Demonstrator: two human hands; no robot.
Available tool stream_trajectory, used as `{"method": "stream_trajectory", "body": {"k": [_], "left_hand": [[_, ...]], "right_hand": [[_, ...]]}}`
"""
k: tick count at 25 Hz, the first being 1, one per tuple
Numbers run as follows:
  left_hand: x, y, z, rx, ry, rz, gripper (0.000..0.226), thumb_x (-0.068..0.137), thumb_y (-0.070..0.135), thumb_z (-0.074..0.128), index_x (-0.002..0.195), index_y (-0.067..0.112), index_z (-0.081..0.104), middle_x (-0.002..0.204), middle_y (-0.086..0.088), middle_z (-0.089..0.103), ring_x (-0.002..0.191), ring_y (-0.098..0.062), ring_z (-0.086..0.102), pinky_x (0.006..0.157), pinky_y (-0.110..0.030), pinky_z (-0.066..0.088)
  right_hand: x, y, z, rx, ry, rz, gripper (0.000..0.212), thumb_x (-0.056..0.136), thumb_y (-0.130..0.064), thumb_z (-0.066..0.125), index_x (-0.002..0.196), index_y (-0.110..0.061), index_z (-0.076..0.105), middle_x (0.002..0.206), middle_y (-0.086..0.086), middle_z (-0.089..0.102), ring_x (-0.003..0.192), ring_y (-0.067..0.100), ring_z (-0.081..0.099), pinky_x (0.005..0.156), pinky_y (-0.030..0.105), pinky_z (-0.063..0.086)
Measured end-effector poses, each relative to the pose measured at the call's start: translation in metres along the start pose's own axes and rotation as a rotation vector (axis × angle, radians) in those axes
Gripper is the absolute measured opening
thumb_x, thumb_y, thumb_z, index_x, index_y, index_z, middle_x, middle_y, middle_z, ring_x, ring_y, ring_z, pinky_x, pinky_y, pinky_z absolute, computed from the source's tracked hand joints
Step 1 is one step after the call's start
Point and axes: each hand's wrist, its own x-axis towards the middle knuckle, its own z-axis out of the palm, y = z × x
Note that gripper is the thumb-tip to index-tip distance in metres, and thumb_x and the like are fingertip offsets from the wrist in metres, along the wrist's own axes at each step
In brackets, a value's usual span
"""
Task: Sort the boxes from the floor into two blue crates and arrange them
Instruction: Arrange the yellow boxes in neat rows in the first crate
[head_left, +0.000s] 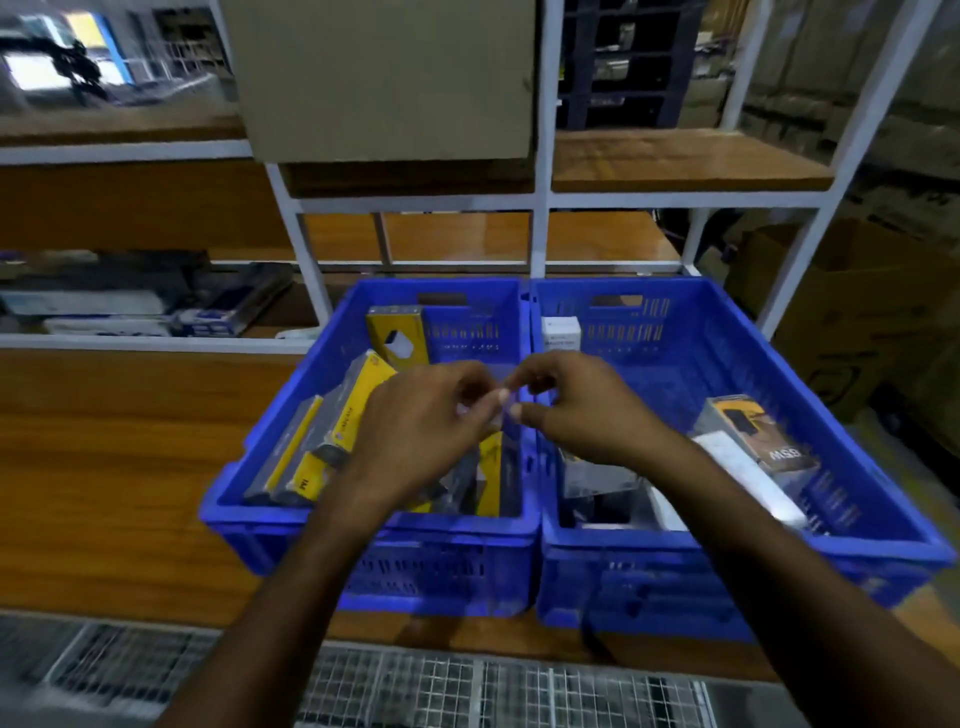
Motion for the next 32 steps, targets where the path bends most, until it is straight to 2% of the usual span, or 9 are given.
{"method": "stream_trajectory", "body": {"k": [4, 7, 9, 13, 18, 22, 25, 28, 32], "left_hand": [[0.010, -0.056, -0.036, -0.105, 0.132, -0.071, 0.019, 0.094, 0.050, 0.062, 0.090, 0.034, 0.072, 0.083, 0.018, 0.072, 0.082, 0.002, 0.067, 0.071, -0.034, 0.056], [0.017, -0.102, -0.057, -0.078, 0.196, -0.104, 0.014, 0.097, 0.042, 0.063, 0.096, 0.031, 0.071, 0.087, 0.014, 0.073, 0.083, -0.008, 0.068, 0.066, -0.030, 0.048], [0.023, -0.143, -0.061, -0.012, 0.109, -0.099, 0.012, 0.100, 0.034, 0.058, 0.106, 0.033, 0.068, 0.098, 0.011, 0.074, 0.089, -0.017, 0.069, 0.067, -0.033, 0.047], [0.023, -0.186, -0.046, -0.076, -0.172, 0.007, 0.042, 0.093, 0.012, 0.057, 0.126, 0.039, 0.064, 0.118, 0.010, 0.074, 0.107, -0.018, 0.070, 0.083, -0.040, 0.057], [0.027, -0.206, -0.027, -0.342, -0.143, 0.036, 0.047, 0.093, 0.005, 0.059, 0.124, 0.040, 0.065, 0.120, 0.013, 0.071, 0.105, -0.008, 0.069, 0.090, -0.035, 0.057], [0.033, -0.205, -0.018, -0.409, -0.145, 0.028, 0.048, 0.097, 0.000, 0.052, 0.130, 0.033, 0.064, 0.113, 0.003, 0.073, 0.105, -0.018, 0.068, 0.082, -0.026, 0.050], [0.045, -0.207, -0.010, -0.546, -0.167, 0.009, 0.043, 0.098, 0.003, 0.058, 0.128, 0.032, 0.066, 0.121, 0.011, 0.069, 0.103, -0.014, 0.067, 0.092, -0.037, 0.056], [0.059, -0.198, -0.004, -0.605, -0.149, 0.033, 0.032, 0.098, 0.020, 0.067, 0.130, 0.027, 0.067, 0.126, 0.007, 0.065, 0.107, -0.011, 0.064, 0.094, -0.041, 0.057], [0.084, -0.181, -0.005, -0.541, -0.154, 0.108, 0.051, 0.092, 0.058, 0.061, 0.135, 0.031, 0.063, 0.118, 0.006, 0.059, 0.094, -0.009, 0.062, 0.084, -0.040, 0.055]], "right_hand": [[0.038, -0.043, 0.043, 0.071, -0.075, -0.048, 0.033, 0.091, -0.028, 0.076, 0.123, -0.024, 0.069, 0.124, -0.003, 0.069, 0.111, 0.014, 0.065, 0.092, 0.036, 0.054], [0.058, -0.068, 0.071, 0.135, -0.119, -0.012, 0.050, 0.090, -0.040, 0.078, 0.134, -0.023, 0.060, 0.132, -0.002, 0.064, 0.111, 0.013, 0.064, 0.091, 0.030, 0.053], [0.068, -0.083, 0.092, 0.187, -0.173, 0.066, 0.071, 0.087, -0.053, 0.075, 0.147, -0.026, 0.048, 0.142, -0.002, 0.055, 0.120, 0.016, 0.061, 0.100, 0.036, 0.053], [0.071, -0.094, 0.112, 0.089, -0.311, 0.078, 0.112, 0.074, -0.068, 0.077, 0.161, -0.040, 0.013, 0.165, -0.006, 0.028, 0.149, 0.015, 0.034, 0.120, 0.040, 0.037], [0.066, -0.086, 0.132, 0.012, -0.313, 0.091, 0.143, 0.055, -0.070, 0.089, 0.159, -0.049, -0.007, 0.170, -0.015, 0.009, 0.156, 0.007, 0.012, 0.126, 0.040, 0.025], [0.074, -0.083, 0.122, 0.270, -0.227, 0.132, 0.115, 0.065, -0.045, 0.096, 0.156, -0.049, 0.027, 0.157, -0.026, 0.038, 0.145, 0.000, 0.037, 0.114, 0.034, 0.044], [0.080, -0.079, 0.100, 0.454, -0.240, 0.138, 0.083, 0.078, -0.024, 0.089, 0.148, -0.038, 0.046, 0.140, -0.024, 0.059, 0.128, -0.007, 0.055, 0.099, 0.020, 0.052], [0.089, -0.073, 0.085, 0.685, -0.091, 0.166, 0.046, 0.086, -0.025, 0.070, 0.132, -0.024, 0.063, 0.120, -0.005, 0.075, 0.110, 0.013, 0.072, 0.090, 0.028, 0.060], [0.108, -0.065, 0.066, 0.791, 0.023, 0.170, 0.038, 0.095, -0.033, 0.054, 0.123, -0.012, 0.068, 0.112, 0.009, 0.077, 0.099, 0.027, 0.075, 0.083, 0.038, 0.063]]}}
